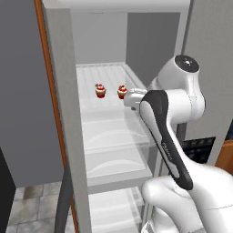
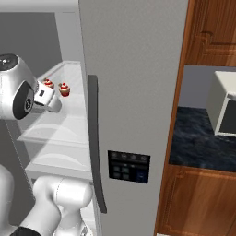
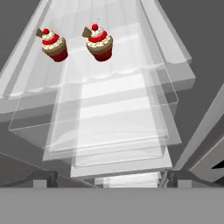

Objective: Take the cupcakes from the fridge and place them on the empty tray on the dining counter.

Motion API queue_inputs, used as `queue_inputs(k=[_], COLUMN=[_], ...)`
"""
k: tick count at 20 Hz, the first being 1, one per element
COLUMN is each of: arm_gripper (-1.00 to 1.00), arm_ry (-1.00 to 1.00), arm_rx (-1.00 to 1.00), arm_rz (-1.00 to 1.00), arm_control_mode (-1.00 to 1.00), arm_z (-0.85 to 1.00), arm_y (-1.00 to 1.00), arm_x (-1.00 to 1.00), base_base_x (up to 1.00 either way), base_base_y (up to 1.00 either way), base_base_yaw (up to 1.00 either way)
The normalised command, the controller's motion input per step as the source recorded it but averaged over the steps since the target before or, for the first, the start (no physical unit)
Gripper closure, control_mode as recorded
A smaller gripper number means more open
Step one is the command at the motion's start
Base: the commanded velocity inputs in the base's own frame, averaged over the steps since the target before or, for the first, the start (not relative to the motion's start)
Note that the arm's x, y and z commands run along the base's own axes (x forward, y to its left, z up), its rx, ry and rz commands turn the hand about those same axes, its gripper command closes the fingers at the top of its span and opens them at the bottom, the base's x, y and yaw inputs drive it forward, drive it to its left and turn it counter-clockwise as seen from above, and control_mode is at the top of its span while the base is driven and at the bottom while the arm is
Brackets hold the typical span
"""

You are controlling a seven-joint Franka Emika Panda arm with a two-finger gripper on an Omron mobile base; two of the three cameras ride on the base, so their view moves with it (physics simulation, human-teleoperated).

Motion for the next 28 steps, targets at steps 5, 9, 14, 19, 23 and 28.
queue_inputs(k=[5, 9, 14, 19, 23, 28], arm_gripper=[-1.0, -1.0, -1.0, -1.0, -1.0, -1.0], arm_ry=[-0.26, -0.01, 0.03, 0.05, 0.04, 0.06], arm_rx=[-0.15, -0.1, -0.06, -0.05, -0.04, -0.05], arm_rz=[0.0, 0.0, 0.0, 0.02, 0.01, 0.02], arm_control_mode=[-1.0, -1.0, -1.0, -1.0, -1.0, -1.0], arm_z=[0.3, 0.27, 0.2, 0.0, -0.02, -0.2], arm_y=[0.1, 0.0, 0.0, 0.0, 0.0, 0.05], arm_x=[0.21, 0.61, 0.75, 0.64, 0.55, 0.52], base_base_x=[0.0, 0.0, 0.0, 0.0, 0.0, 0.0], base_base_y=[0.0, 0.0, 0.0, 0.0, 0.0, 0.0], base_base_yaw=[0.0, 0.0, 0.0, 0.0, 0.0, 0.0])
